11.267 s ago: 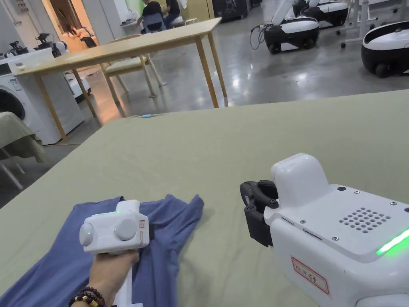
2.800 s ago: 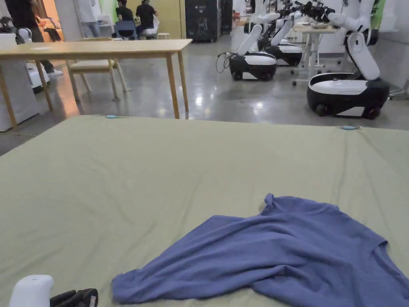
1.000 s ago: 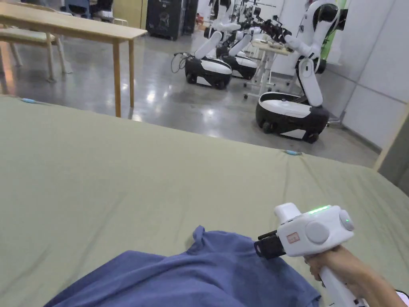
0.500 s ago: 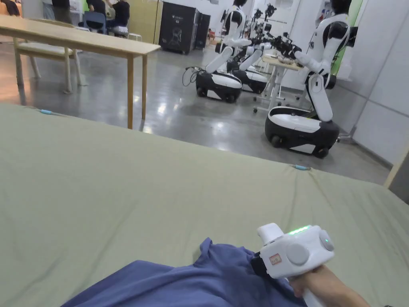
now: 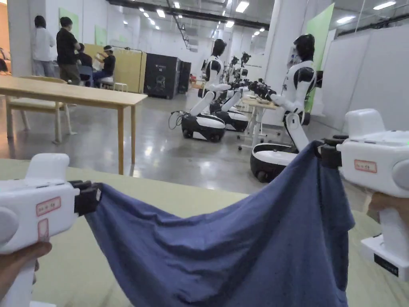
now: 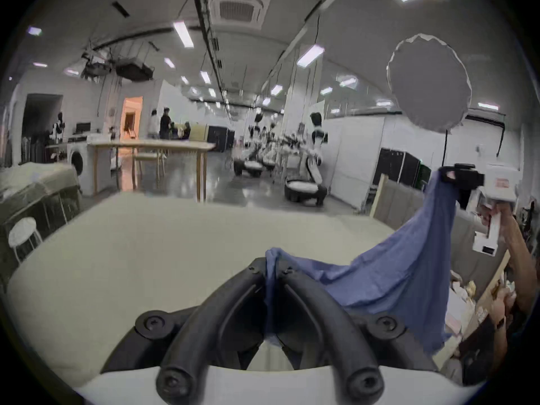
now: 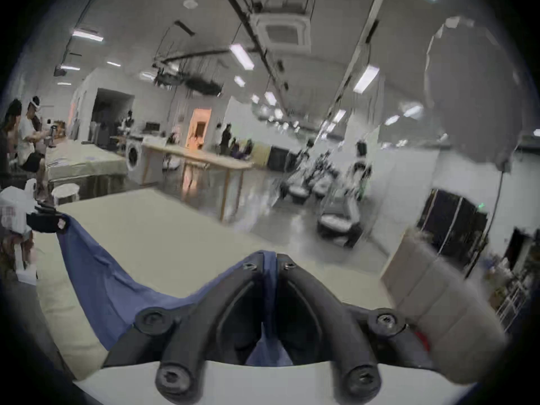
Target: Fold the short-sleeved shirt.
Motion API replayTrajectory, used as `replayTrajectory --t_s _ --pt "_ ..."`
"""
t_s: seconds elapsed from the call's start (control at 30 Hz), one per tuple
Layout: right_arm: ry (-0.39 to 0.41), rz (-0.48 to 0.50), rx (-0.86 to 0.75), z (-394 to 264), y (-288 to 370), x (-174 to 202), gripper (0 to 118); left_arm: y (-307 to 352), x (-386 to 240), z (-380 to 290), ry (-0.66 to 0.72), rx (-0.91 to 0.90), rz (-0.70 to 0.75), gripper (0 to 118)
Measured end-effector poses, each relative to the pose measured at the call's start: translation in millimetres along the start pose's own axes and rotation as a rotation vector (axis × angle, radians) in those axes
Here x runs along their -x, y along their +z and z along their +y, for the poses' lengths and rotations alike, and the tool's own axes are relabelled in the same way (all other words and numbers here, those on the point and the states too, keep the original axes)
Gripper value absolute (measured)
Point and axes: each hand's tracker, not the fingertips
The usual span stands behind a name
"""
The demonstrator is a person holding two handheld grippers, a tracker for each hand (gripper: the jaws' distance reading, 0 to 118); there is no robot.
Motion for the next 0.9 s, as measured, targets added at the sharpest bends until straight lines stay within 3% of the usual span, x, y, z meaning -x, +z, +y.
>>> replayTrajectory --t_s 0.07,0.2,0.33,0.47,0.53,0.6,0.9 --pt "-0.009 -0.088 -0.048 36 10 -17 8 -11 -7 51 0.008 -0.047 -0.008 4" --pt "-0.046 -0.143 -0.068 103 9 -53 8 -25 -18 145 0.005 -0.127 0.016 4" --pt "-0.074 -0.245 -0.127 166 1 -78 8 -34 -33 237 -0.092 -0.202 0.134 4" --pt "-0.185 -0.216 -0.143 206 -15 -96 8 -31 -55 296 -0.182 -0.260 0.209 4" --pt "-0.246 -0.280 -0.090 219 -30 -98 8 -31 -62 314 -0.159 -0.273 0.219 4" --pt "-0.251 -0.219 -0.135 218 -36 -95 8 -35 -65 323 -0.151 -0.271 0.227 4" --pt "-0.260 -0.190 -0.083 176 -76 -85 8 -67 -48 295 -0.103 -0.254 0.231 4"
